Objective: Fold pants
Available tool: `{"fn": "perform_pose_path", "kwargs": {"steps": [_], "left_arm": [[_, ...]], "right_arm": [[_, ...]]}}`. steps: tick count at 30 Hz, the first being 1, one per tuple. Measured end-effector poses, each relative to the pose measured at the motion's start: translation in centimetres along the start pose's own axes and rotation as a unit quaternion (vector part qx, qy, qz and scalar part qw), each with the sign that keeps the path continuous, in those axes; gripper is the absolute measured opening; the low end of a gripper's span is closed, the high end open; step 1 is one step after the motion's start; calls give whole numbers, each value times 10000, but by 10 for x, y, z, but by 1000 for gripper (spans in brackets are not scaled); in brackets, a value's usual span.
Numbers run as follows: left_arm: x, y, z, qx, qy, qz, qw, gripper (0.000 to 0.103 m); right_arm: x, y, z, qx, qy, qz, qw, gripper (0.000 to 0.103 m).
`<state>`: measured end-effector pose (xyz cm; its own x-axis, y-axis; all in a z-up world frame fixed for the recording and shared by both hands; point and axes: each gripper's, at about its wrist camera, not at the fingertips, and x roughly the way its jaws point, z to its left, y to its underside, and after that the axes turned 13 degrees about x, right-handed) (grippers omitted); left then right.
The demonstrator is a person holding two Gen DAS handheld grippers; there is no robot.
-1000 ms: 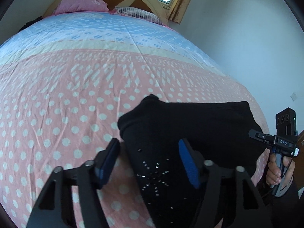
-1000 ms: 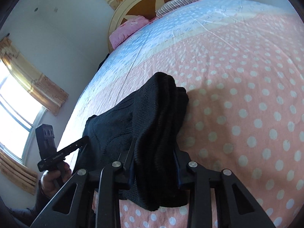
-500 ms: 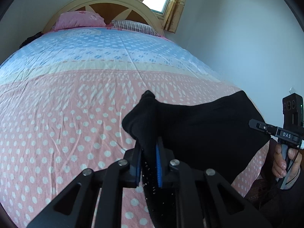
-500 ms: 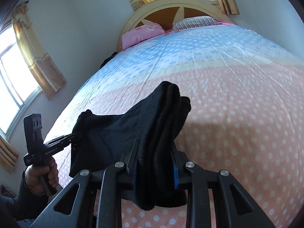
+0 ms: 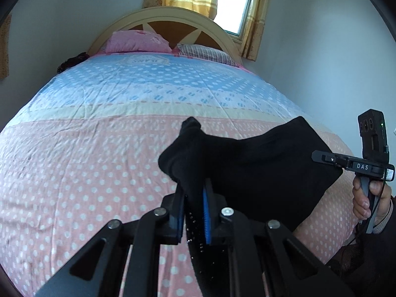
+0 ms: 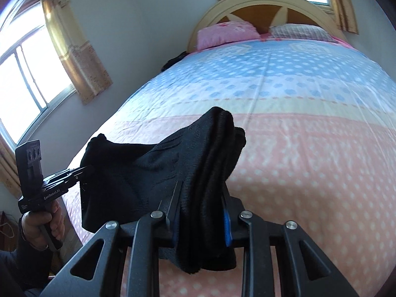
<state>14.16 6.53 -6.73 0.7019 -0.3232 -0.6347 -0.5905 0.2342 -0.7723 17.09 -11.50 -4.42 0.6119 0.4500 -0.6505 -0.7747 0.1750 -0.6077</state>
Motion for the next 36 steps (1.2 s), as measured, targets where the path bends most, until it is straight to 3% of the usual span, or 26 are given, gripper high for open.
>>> {"fn": "perform_pose_path", "kwargs": {"steps": [6,16,36], "left_arm": [[-12,4,40,-206,-432,4,9989,13],[-20,28,94,-547,-913,153,9942,13],[-2,59,122,-766,-970,457,9913,17]], "right_arm": [[45,-20,36,-280,-306,208,9989,27],[122,-29,64,-89,-642,513,9966,26],[163,-23,47,203,-564,878,9943,26]]}}
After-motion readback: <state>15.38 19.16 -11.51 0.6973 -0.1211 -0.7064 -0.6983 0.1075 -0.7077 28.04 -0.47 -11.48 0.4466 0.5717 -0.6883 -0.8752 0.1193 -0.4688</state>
